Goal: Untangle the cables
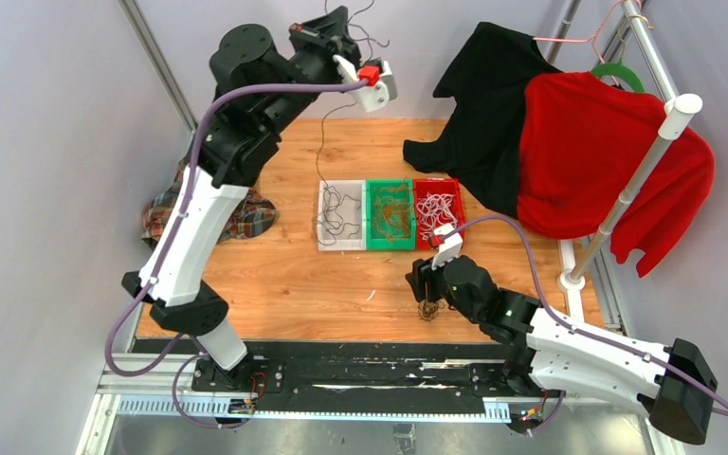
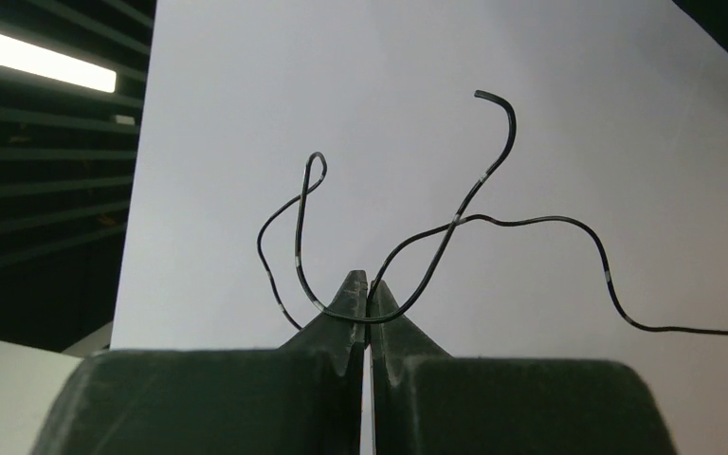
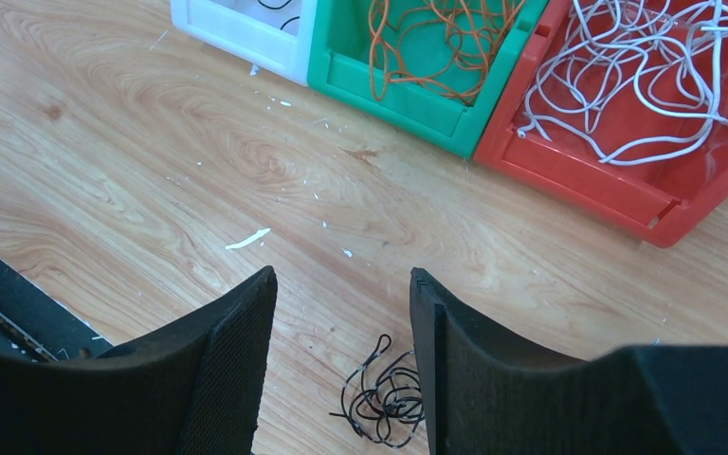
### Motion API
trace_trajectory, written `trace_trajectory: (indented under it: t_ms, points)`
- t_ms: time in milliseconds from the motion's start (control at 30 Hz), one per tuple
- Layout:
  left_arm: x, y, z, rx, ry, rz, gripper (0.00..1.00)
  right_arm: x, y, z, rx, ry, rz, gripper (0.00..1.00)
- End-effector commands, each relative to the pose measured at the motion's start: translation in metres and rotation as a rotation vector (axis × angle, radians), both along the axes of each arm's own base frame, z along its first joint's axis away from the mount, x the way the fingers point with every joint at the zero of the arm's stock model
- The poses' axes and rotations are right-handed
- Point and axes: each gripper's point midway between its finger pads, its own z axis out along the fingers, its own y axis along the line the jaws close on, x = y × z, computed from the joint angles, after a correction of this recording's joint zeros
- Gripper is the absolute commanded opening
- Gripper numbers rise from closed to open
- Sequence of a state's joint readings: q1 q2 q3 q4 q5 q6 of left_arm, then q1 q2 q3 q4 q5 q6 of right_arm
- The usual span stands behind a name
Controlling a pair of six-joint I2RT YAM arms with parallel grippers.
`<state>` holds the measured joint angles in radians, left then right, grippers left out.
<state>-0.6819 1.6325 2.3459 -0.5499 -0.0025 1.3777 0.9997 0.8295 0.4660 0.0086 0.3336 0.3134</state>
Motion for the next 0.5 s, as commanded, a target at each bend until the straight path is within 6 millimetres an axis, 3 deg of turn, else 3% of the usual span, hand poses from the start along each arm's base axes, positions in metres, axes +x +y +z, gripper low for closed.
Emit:
trace_trajectory:
  t_ms: [0, 167, 467]
  points:
    - [0.000, 0.009, 0.056, -0.171, -0.173, 0.019, 0.00, 0.003, -0.005, -0.006, -0.007, 0.012, -0.036, 0.54]
    - [0.022, 0.014, 0.036, -0.141, -0.135, 0.054, 0.00, 0.003, -0.005, -0.005, -0.004, 0.009, -0.037, 0.54]
    - [0.077, 0.058, -0.023, -0.105, -0.029, 0.171, 0.00, 0.001, -0.017, -0.008, -0.032, 0.008, -0.056, 0.54]
